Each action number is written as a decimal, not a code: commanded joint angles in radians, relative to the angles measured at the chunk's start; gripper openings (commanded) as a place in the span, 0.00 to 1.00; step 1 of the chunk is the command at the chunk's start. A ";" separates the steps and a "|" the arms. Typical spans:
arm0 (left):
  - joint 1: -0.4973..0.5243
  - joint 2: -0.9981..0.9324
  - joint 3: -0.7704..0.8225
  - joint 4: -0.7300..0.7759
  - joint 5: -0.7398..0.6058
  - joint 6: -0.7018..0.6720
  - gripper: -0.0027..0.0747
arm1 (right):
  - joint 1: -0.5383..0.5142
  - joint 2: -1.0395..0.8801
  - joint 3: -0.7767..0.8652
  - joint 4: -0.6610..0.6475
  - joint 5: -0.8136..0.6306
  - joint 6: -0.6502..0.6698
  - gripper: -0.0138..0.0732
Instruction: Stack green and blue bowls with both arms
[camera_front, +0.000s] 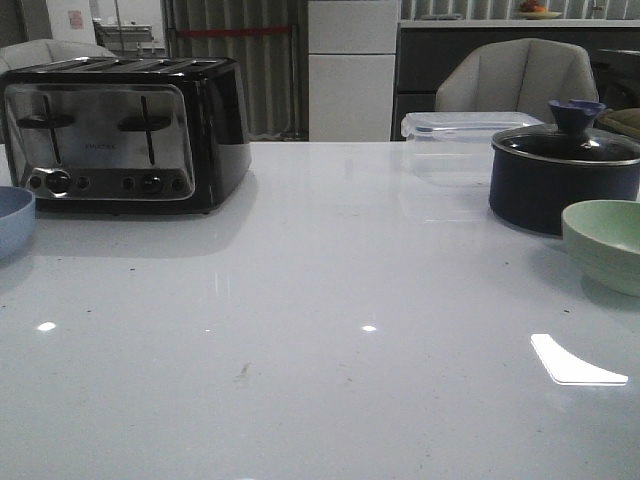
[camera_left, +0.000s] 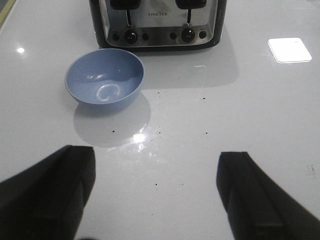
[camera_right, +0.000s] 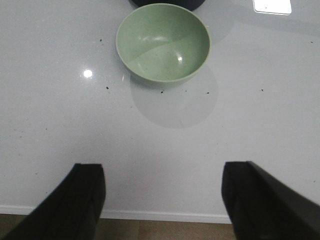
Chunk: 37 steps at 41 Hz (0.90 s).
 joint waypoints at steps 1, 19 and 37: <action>-0.001 0.010 -0.030 -0.011 -0.080 0.000 0.76 | -0.004 0.019 -0.033 -0.014 -0.070 -0.005 0.84; -0.001 0.010 -0.030 -0.011 -0.080 0.000 0.76 | -0.068 0.313 -0.123 -0.016 -0.091 0.002 0.80; -0.001 0.010 -0.030 -0.011 -0.080 0.000 0.76 | -0.318 0.672 -0.363 0.195 -0.055 -0.146 0.80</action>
